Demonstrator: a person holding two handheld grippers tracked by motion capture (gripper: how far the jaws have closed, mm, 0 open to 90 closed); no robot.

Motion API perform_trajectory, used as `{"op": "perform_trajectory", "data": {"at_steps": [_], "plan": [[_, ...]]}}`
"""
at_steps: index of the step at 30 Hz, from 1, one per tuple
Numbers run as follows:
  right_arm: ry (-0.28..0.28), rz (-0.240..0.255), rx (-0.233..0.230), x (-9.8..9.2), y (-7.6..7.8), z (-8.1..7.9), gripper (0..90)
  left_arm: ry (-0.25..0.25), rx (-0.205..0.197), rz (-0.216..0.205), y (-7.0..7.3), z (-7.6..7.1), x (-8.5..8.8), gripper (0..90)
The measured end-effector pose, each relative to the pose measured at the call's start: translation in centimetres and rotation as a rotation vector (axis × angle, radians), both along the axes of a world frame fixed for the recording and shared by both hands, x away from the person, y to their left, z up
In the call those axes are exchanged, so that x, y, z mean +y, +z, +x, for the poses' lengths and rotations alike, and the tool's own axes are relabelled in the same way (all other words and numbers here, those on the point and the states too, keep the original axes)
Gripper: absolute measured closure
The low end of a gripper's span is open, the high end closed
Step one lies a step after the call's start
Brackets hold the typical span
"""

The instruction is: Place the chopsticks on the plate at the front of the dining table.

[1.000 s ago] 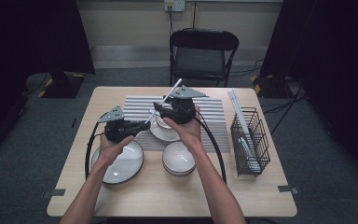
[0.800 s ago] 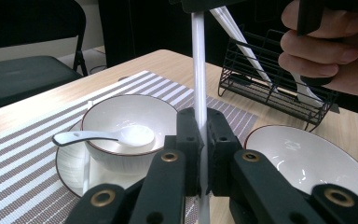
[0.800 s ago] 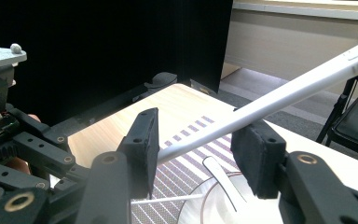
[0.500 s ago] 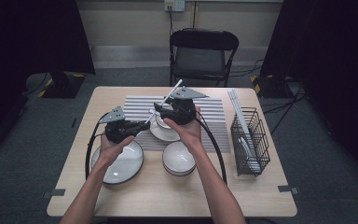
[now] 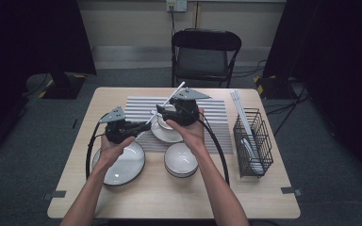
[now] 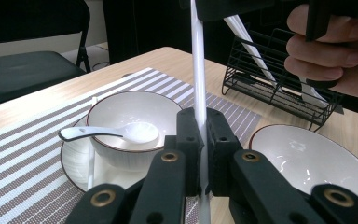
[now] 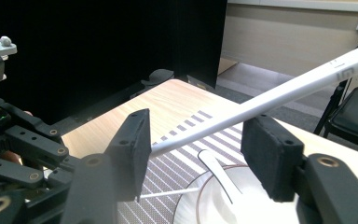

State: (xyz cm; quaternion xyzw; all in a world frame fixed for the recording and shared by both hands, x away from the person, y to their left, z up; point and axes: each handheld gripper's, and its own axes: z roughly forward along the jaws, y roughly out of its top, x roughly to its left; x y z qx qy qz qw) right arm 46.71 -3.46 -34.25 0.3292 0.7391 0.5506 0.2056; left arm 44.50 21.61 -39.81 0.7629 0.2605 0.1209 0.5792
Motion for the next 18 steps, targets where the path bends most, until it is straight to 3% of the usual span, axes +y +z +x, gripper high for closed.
{"op": "perform_trajectory", "data": {"at_steps": [12, 18], "plan": [[-0.004, -0.027, -0.004, -0.8, -0.3, -0.3, 38.2, 0.010, 0.007, 0.003, -0.2, 0.3, 0.2, 86.4], [-0.019, -0.023, 0.020, -2.0, -1.1, -0.3, 34.7, 0.019, 0.015, 0.020, -0.6, 0.6, 0.6, 86.4]]}}
